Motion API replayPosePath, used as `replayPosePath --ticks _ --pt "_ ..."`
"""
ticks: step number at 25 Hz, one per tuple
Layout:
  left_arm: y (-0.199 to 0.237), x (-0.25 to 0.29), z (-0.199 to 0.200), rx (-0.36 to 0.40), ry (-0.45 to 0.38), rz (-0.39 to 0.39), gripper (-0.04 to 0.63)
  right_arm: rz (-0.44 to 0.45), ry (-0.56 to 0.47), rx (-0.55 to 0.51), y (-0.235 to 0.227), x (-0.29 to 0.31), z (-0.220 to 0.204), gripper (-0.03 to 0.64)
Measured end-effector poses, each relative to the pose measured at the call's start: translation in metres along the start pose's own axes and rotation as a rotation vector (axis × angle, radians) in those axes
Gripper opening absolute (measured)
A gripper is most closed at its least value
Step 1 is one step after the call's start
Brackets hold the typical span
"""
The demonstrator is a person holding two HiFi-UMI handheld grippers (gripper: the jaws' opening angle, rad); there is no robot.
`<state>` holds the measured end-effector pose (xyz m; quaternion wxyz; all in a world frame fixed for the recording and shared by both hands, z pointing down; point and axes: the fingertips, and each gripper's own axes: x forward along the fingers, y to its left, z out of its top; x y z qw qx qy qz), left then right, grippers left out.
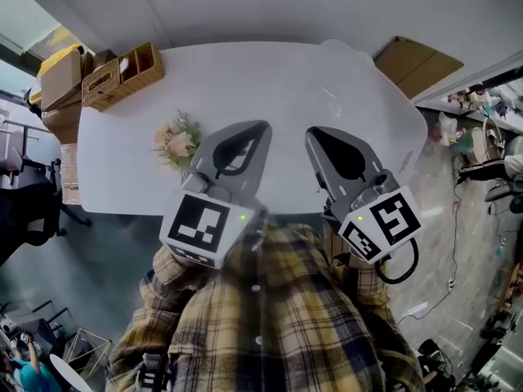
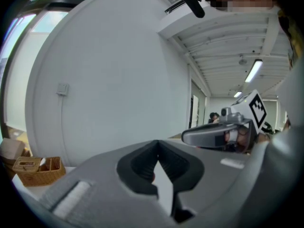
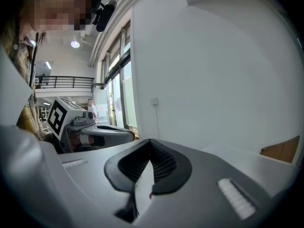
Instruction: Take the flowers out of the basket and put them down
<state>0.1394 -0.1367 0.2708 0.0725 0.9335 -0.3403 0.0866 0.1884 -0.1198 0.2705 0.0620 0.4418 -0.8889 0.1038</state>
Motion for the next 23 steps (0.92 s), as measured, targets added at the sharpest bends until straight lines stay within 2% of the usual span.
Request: replayPosePath --ticks 4,8,11,14,23 --pt "0.003 0.007 -0.001 0.010 -0.002 -0.003 0.002 0.012 0.001 0.002 0.001 0.002 -0.001 0.005" --pt "0.011 0.015 -0.002 0.029 0.015 0.041 0.002 0.017 0.006 0.003 0.001 0.004 -0.002 0.005" --pt "0.008 0.018 0.001 0.062 0.026 0.020 0.002 0.011 0.006 0.005 -0.001 0.004 0.000 0.005" --pt "0.008 0.017 -0.001 0.049 0.034 -0.002 0.002 0.001 0.006 0.004 -0.002 0.003 -0.001 0.005" --pt "0.021 0.006 -0.004 0.032 0.034 0.036 0.002 -0.014 0.004 0.006 -0.003 0.007 -0.002 0.005"
